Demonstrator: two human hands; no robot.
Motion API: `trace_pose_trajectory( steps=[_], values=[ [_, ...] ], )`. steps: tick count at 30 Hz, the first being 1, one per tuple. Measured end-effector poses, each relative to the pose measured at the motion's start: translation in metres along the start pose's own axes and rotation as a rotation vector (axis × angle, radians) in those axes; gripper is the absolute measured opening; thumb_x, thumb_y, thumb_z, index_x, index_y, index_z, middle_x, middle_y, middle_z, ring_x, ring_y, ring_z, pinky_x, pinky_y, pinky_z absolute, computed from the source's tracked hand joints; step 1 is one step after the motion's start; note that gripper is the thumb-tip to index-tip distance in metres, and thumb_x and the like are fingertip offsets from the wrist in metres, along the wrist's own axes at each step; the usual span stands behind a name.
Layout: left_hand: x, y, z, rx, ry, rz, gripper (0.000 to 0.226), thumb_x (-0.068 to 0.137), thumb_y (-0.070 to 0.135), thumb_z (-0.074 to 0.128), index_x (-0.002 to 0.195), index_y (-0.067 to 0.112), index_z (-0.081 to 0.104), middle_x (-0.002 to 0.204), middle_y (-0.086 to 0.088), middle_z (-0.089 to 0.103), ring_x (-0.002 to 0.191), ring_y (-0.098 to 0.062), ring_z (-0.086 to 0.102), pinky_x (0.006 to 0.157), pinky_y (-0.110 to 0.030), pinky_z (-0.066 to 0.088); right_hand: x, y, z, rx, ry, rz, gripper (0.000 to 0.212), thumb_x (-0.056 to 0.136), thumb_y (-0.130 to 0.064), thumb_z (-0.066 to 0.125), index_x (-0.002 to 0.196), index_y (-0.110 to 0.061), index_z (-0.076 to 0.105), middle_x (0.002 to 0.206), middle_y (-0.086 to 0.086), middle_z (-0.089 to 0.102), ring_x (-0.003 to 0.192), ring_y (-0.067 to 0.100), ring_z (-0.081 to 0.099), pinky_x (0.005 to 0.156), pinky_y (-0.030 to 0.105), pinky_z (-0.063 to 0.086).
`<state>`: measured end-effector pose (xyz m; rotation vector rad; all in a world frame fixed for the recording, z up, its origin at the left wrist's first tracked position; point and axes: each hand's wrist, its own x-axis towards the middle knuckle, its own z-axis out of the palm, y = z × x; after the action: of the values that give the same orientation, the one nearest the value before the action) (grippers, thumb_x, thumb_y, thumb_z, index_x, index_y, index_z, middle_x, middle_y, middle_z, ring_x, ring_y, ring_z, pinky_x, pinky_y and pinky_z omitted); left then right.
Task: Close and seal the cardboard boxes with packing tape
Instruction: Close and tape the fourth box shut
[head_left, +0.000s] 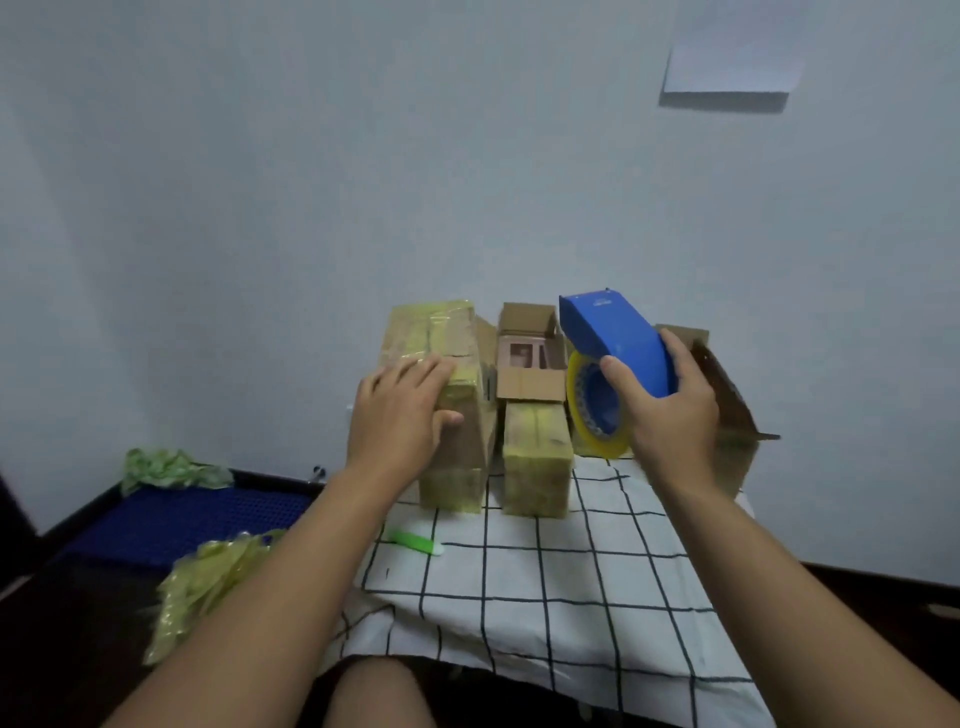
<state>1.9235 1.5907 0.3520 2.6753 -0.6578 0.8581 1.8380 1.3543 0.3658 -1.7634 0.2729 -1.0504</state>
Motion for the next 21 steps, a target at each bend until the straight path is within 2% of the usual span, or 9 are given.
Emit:
trace_pose_trajectory(
  steps=[4,9,12,15,17,21],
  values=[
    [0.033,-0.050,0.030,-0.013,-0.021,-0.084,0.058,0.092,0.044,0.060,0.144,0.029,0.042,0.151,0.005,0.039,0.137,-0.019,0.034,0.108,-0.036,0.024,0.034,0.007,0.053,-0.012,-0.012,-0.039,0.069,0.083,-0.046,0.075,0.143,-0.025,0.049,0.128,-0.014,0.052,0.119,0.008,0.052,0.102,0.039,0.050],
    [0.089,-0.110,0.086,0.007,-0.063,-0.161,0.059,0.089,0.045,0.063,0.143,0.030,0.045,0.145,0.001,0.044,0.132,-0.023,0.039,0.108,-0.038,0.025,0.097,0.028,0.120,-0.011,-0.035,-0.066,0.072,0.082,-0.051,0.073,0.145,-0.027,0.045,0.136,-0.012,0.051,0.122,0.008,0.052,0.102,0.039,0.051],
    [0.120,-0.129,0.119,0.018,-0.084,-0.173,0.058,0.089,0.046,0.063,0.143,0.031,0.046,0.145,0.002,0.045,0.132,-0.022,0.039,0.109,-0.041,0.021,0.126,0.044,0.151,-0.014,-0.036,-0.076,0.071,0.083,-0.051,0.072,0.144,-0.027,0.046,0.136,-0.011,0.052,0.121,0.007,0.053,0.100,0.038,0.052],
    [0.147,-0.133,0.145,0.006,-0.116,-0.181,0.057,0.091,0.047,0.060,0.144,0.037,0.042,0.149,0.007,0.039,0.136,-0.017,0.035,0.113,-0.049,0.015,0.143,0.057,0.167,-0.018,-0.042,-0.077,0.071,0.082,-0.051,0.072,0.144,-0.027,0.046,0.134,-0.011,0.053,0.120,0.008,0.055,0.098,0.037,0.054],
    [0.162,-0.134,0.158,-0.029,-0.138,-0.166,0.058,0.091,0.045,0.061,0.145,0.038,0.041,0.150,0.008,0.037,0.137,-0.017,0.033,0.111,-0.050,0.020,0.150,0.064,0.172,-0.024,-0.045,-0.070,0.073,0.082,-0.052,0.072,0.145,-0.027,0.046,0.136,-0.010,0.053,0.121,0.009,0.054,0.098,0.038,0.054],
    [0.190,-0.135,0.185,-0.078,-0.174,-0.119,0.059,0.090,0.040,0.064,0.145,0.033,0.043,0.150,0.005,0.039,0.135,-0.020,0.036,0.102,-0.041,0.033,0.161,0.072,0.174,-0.049,-0.034,-0.063,0.070,0.085,-0.045,0.074,0.146,-0.024,0.046,0.137,-0.008,0.052,0.122,0.009,0.053,0.099,0.036,0.052]
  ],
)
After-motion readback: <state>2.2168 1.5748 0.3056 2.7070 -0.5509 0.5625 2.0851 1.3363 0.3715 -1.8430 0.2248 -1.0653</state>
